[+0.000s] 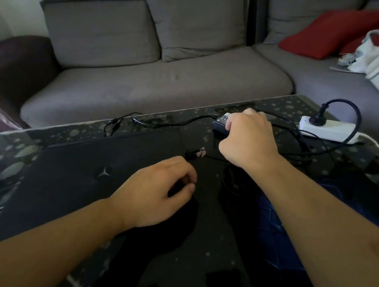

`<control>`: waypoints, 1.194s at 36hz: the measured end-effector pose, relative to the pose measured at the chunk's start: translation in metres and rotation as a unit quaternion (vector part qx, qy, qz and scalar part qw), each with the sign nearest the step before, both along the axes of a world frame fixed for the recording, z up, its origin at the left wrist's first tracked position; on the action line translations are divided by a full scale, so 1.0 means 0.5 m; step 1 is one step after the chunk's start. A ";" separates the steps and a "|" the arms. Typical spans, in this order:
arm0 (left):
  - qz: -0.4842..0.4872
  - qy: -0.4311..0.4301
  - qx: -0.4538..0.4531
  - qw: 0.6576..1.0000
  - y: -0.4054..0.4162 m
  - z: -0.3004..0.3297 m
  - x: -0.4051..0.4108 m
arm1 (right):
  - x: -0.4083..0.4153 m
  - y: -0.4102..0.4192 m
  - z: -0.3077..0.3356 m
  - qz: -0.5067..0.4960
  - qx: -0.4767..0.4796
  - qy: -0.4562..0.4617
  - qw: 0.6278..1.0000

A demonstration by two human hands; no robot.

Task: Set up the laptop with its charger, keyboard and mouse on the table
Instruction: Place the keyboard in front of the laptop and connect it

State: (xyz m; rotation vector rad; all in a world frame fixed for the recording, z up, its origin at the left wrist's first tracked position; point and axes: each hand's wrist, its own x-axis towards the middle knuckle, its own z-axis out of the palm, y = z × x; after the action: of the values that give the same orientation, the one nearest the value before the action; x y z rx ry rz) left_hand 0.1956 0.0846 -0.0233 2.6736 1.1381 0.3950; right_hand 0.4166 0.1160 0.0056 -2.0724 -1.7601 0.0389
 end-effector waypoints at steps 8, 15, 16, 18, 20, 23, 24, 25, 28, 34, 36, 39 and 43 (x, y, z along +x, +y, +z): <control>0.096 0.052 -0.072 0.991 -0.037 0.049 -0.106 | -0.097 -0.029 0.044 0.133 -0.055 0.075 0.987; 0.180 0.126 -0.087 0.972 -0.106 0.080 -0.257 | -0.230 -0.087 0.037 0.306 -0.134 0.061 0.941; 0.194 0.132 -0.093 0.968 -0.119 0.081 -0.280 | -0.251 -0.099 0.029 0.333 -0.153 0.046 0.929; 0.224 0.136 -0.105 0.959 -0.151 0.083 -0.332 | -0.298 -0.132 0.017 0.373 -0.188 -0.006 0.909; 0.250 0.130 -0.114 0.953 -0.181 0.082 -0.374 | -0.334 -0.159 0.007 0.372 -0.201 -0.073 0.903; 0.293 0.115 -0.125 0.941 -0.224 0.078 -0.435 | -0.392 -0.198 0.018 0.344 -0.202 -0.102 0.911; 0.304 0.107 -0.129 0.938 -0.235 0.077 -0.447 | -0.408 -0.209 0.023 0.340 -0.203 -0.089 0.914; 0.313 0.097 -0.134 0.935 -0.246 0.079 -0.456 | -0.424 -0.222 0.026 0.338 -0.207 -0.072 0.915; 0.346 0.046 -0.145 0.926 -0.288 0.096 -0.502 | -0.506 -0.270 0.031 0.359 -0.196 -0.054 0.911; 0.448 -0.016 -0.083 0.890 -0.353 0.100 -0.615 | -0.702 -0.366 0.024 0.453 -0.237 -0.014 0.859; 0.485 -0.036 -0.077 0.871 -0.363 0.105 -0.648 | -0.761 -0.387 0.023 0.475 -0.235 -0.052 0.846; 0.513 -0.080 -0.097 0.849 -0.371 0.103 -0.696 | -0.843 -0.402 0.026 0.487 -0.211 -0.127 0.838; 0.519 -0.070 -0.132 0.842 -0.374 0.100 -0.744 | -0.933 -0.406 0.025 0.504 -0.195 -0.191 0.819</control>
State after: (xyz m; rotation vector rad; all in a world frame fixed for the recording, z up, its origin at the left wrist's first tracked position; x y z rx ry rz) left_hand -0.1762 -0.1022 0.0269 1.5396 2.2955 0.5114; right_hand -0.0497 -0.0869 0.0180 -1.1266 -3.1330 0.3291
